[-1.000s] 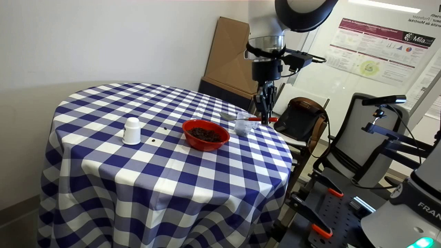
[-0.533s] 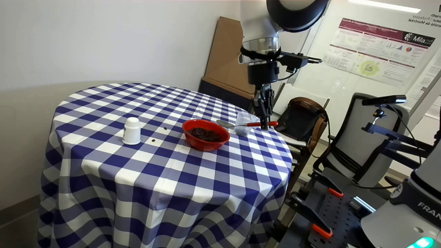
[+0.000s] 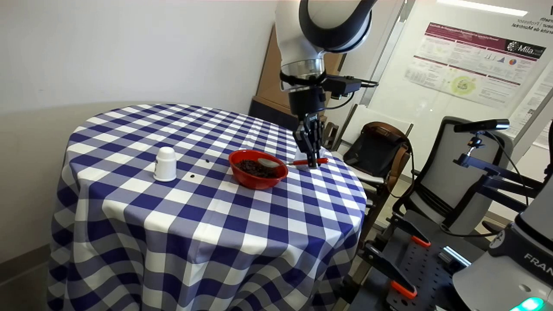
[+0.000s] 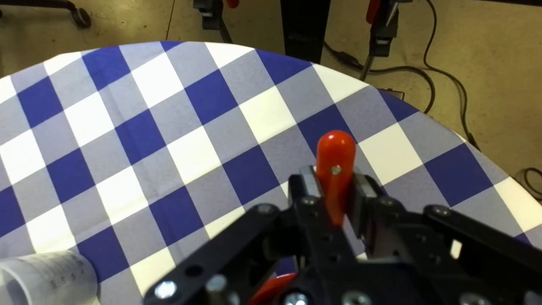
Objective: Spoon some of the content in the orange bowl and pour it into the transparent container
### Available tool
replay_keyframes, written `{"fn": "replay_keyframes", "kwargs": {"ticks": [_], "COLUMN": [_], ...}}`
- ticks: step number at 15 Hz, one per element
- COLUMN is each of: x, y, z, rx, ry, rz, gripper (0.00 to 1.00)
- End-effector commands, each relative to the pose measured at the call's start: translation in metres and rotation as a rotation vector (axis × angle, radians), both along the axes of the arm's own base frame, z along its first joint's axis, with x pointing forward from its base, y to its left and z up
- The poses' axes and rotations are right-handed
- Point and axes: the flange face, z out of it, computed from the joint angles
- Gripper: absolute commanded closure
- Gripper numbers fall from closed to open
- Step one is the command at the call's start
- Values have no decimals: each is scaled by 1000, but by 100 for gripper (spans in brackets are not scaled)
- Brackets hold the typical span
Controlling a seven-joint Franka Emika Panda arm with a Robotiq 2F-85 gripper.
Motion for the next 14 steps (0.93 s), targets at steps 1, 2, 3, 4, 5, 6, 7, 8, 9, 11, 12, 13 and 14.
{"fn": "replay_keyframes", "kwargs": {"ticks": [1, 2, 3, 4, 5, 6, 7, 8, 9, 11, 12, 13, 14], "x": [25, 30, 34, 39, 43, 47, 51, 54, 57, 59, 60, 59, 58], "y": [5, 5, 5, 5, 5, 6, 7, 8, 9, 10, 10, 10, 11], "z": [-16, -20, -25, -29, -33, -37, -41, -44, -47, -53, -55, -55, -55], "rx": [-2, 0, 2, 3, 5, 6, 7, 8, 10, 11, 10, 12, 13], "ry": [37, 40, 43, 45, 47, 50, 51, 51, 53, 55, 56, 60, 61], "rz": [-34, -36, -37, -40, -42, -43, -45, -46, -47, -47, -49, -52, -52], "gripper": [90, 90, 90, 90, 90, 90, 90, 90, 90, 90, 90, 88, 55]}}
